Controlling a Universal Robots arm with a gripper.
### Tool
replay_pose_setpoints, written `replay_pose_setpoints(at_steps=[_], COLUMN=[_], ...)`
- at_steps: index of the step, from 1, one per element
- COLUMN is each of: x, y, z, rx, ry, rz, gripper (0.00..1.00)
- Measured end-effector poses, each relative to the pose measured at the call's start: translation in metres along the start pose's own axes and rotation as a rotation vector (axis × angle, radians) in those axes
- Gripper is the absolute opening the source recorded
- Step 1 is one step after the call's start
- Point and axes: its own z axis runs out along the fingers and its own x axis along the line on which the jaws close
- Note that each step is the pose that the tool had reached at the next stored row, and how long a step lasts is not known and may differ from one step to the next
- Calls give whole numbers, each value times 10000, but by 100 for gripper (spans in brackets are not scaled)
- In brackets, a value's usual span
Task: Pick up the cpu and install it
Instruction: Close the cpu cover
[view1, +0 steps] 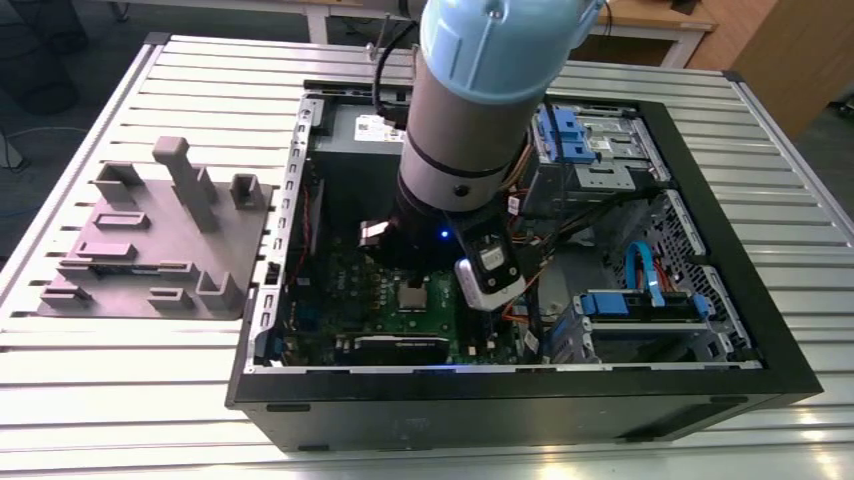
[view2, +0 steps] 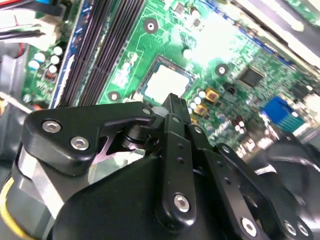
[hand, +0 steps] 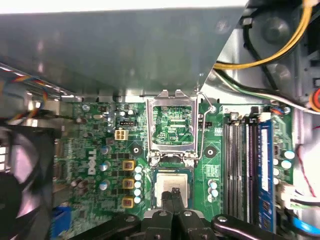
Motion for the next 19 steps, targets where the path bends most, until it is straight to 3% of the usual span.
replay_pose_setpoints(at_steps=[3,8,19], x=[6,-3,-269], y=[9,21,121], z=[-82,-82,-80], rx=[21,27,27], ry=[0,0,7], rz=[1,1,-5], gripper=[11,11,11])
